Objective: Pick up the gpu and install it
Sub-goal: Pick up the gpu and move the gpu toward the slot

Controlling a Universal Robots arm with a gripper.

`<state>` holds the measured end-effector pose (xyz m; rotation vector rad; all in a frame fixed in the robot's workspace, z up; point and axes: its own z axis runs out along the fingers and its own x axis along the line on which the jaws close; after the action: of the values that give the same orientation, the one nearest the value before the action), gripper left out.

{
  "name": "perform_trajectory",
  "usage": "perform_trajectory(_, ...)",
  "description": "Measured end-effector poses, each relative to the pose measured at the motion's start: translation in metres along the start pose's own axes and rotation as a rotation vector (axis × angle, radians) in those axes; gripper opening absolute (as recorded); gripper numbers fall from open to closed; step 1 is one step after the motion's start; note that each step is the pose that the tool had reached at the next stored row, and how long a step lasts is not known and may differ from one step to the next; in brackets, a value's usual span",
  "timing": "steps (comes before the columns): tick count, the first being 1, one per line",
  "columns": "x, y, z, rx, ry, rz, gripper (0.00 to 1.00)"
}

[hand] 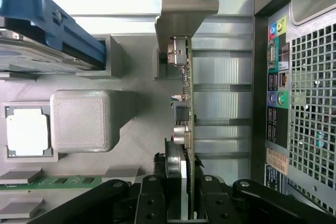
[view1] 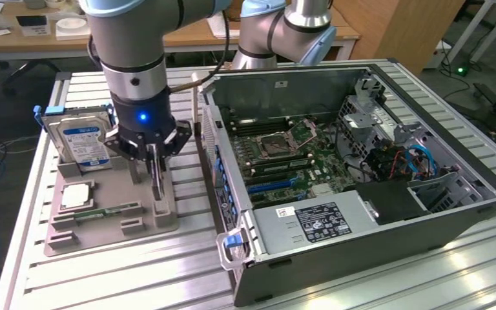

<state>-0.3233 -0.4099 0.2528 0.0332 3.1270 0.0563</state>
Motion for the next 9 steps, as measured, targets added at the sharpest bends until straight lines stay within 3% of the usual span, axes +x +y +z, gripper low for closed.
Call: perform_trajectory(9,0.0,0.0004,-0.0122,-0.0021,0.0001,0.0,0.28)
